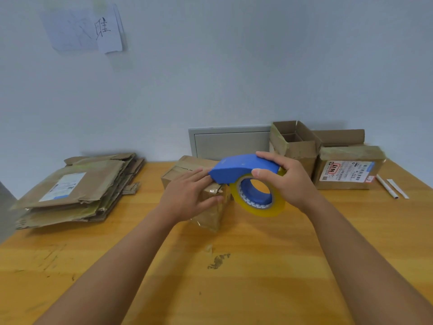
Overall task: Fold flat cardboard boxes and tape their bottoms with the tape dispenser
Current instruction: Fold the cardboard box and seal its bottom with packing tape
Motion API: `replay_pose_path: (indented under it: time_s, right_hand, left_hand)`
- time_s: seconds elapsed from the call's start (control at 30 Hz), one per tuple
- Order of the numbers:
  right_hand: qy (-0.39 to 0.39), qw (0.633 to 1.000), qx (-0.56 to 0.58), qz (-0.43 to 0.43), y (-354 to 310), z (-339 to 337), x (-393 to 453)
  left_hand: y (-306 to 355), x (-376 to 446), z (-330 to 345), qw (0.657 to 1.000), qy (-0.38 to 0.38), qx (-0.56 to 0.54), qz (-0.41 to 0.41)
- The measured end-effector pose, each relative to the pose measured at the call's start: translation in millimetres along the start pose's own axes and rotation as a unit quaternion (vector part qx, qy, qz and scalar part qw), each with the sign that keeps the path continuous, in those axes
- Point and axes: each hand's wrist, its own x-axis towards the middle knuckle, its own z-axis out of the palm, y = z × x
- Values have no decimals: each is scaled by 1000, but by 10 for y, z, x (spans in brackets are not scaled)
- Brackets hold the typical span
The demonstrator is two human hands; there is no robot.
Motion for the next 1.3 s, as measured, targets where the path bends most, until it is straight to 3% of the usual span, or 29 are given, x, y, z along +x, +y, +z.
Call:
replay_pose_path:
  time_s: [0.67, 0.8, 0.93, 1.3]
  right_hand:
    - [4, 999, 45, 27, 251, -220, -482]
    - [7, 998, 56, 33, 331, -141, -518]
    - [9, 998, 57, 32, 376, -128, -535]
    - [4, 998, 57, 27, 332, -254, -577]
  left_hand:
    - [132, 60, -32, 999, -35, 12, 11]
    - [166, 90, -56, 997, -37, -18, 68]
    - [173, 119, -80, 992, -71, -85, 53]
    - [181, 97, -42, 994, -55, -81, 49]
